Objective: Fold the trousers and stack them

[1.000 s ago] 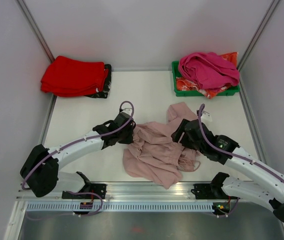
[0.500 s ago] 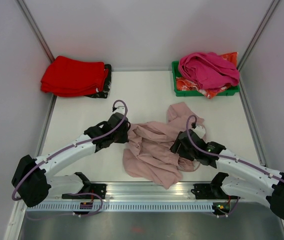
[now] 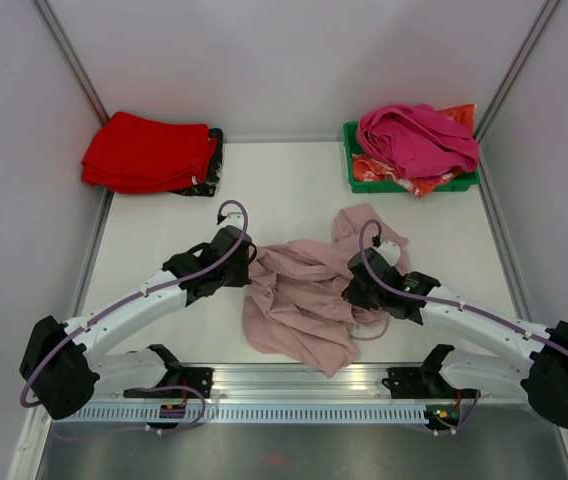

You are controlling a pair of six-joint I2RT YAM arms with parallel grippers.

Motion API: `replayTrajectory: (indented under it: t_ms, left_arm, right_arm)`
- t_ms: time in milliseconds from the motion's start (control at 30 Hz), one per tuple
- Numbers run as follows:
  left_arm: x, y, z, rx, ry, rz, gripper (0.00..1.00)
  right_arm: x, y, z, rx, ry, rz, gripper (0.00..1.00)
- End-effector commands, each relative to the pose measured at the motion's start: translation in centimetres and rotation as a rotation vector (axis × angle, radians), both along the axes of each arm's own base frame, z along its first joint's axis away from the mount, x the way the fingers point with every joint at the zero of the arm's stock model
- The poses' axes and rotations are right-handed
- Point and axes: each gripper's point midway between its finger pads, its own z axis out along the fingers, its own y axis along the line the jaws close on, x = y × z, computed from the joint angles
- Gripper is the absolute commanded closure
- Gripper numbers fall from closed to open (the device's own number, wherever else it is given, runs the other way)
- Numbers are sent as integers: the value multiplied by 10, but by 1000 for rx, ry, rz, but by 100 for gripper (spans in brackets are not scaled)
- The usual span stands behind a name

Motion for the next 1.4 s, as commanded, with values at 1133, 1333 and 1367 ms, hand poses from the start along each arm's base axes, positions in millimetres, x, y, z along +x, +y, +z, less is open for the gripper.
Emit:
replayTrajectory:
  t_ms: [1133, 1333, 1367]
  left_arm:
    - [-12, -101, 110, -244, -219, -665, 21]
    - [-13, -170, 77, -193, -239, -829, 21]
    - [-12, -177, 73, -176, -250, -851, 21]
  right_arm:
    - [-19, -41, 25, -109, 17, 11, 42]
    - [6, -94, 116, -265, -100, -107, 9]
    - [7, -98, 122, -265, -106, -124, 8]
